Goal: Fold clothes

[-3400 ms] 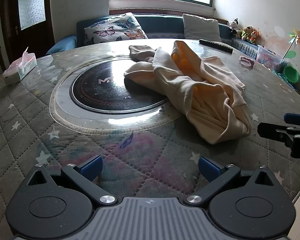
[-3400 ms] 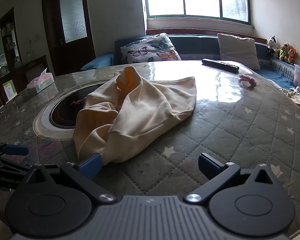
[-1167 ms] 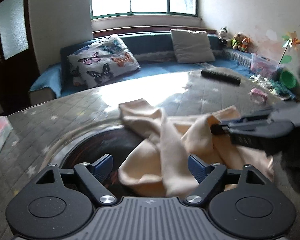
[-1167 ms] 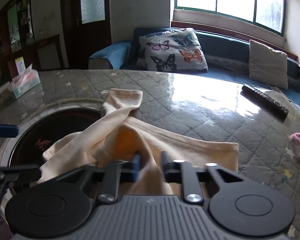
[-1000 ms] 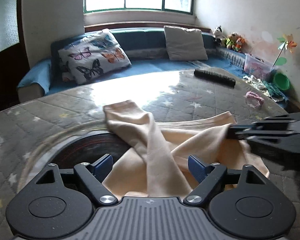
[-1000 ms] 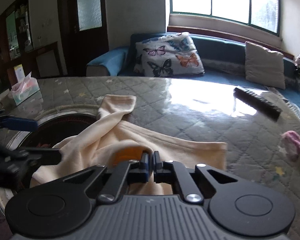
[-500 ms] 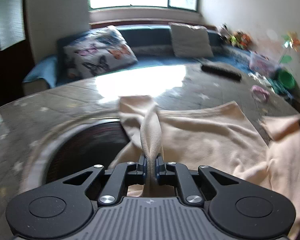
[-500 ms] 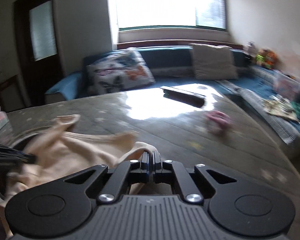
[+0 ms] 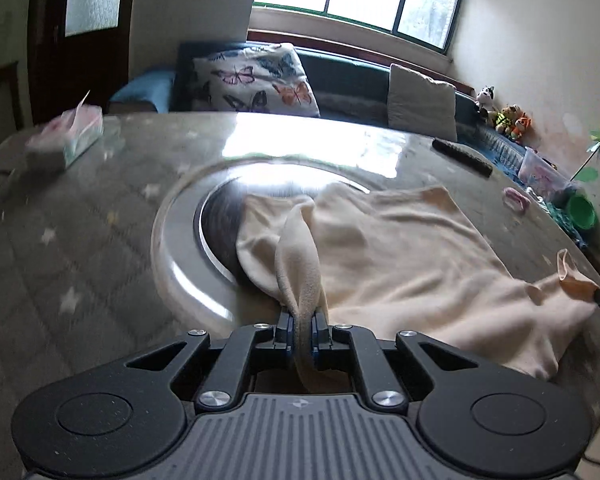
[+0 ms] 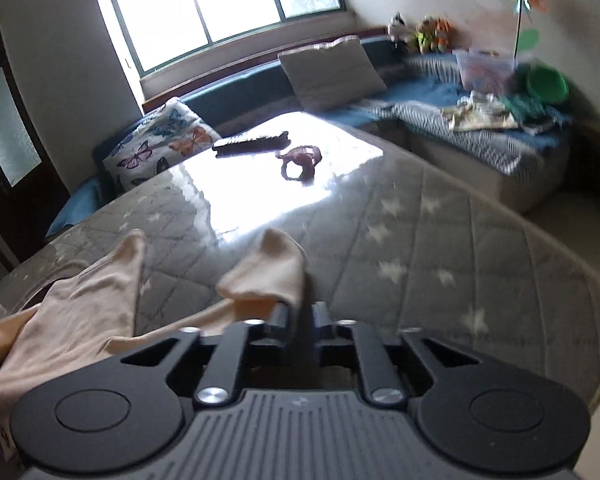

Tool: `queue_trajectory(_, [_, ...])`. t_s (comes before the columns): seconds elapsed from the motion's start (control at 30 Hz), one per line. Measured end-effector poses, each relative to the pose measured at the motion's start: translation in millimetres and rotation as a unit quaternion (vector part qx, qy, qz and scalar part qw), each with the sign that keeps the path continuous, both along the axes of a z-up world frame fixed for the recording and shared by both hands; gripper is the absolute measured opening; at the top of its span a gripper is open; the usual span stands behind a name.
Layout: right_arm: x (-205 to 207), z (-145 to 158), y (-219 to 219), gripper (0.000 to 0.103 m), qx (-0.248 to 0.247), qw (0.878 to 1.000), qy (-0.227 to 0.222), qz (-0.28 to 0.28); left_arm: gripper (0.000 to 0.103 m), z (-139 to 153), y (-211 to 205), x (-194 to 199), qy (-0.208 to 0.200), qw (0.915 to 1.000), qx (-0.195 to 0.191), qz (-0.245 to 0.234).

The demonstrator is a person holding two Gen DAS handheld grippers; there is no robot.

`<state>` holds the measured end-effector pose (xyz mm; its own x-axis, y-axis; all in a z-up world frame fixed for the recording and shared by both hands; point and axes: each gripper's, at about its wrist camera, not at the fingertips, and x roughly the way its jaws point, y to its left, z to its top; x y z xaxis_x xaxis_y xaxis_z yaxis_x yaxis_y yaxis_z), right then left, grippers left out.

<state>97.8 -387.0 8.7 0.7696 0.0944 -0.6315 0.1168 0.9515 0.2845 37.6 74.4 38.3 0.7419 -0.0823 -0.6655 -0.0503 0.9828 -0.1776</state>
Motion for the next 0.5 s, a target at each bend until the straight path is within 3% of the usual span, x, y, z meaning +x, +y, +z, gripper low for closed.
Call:
queue_trajectory(0.1, [-7,1,-3,0.021,-0.014,1.000,-0.004,0.005,0.017,-3,5,-9,0.020,0.9998,0.003,0.005])
queue_trajectory(0.17, [-4,5,7,0.025,-0.028,1.000,-0.002,0.012,0.034,-2,7,-12,0.022,0.9996,0.015,0.012])
queue_trajectory(0.2, [-3,6,10,0.028,-0.031,0.999,-0.003,0.016,0.048,-1,9,-14,0.020,0.9995,0.019,0.017])
queue_trajectory(0.3, [3,11,26,0.044,-0.045,0.998,-0.006,0.044,0.053,9,11,-17,0.001,0.9994,0.026,0.020])
queue_trajectory(0.37, [12,9,38,0.060,-0.063,0.996,0.006,0.062,0.059,13,12,-16,-0.007,0.9992,0.032,0.022])
queue_trajectory(0.43, [21,7,47,0.062,-0.079,0.994,0.016,0.074,0.061,17,11,-13,-0.014,0.9989,0.039,0.022])
queue_trajectory(0.5, [32,5,54,0.076,-0.094,0.991,0.033,0.085,0.068,22,11,-8,-0.021,0.9986,0.043,0.022])
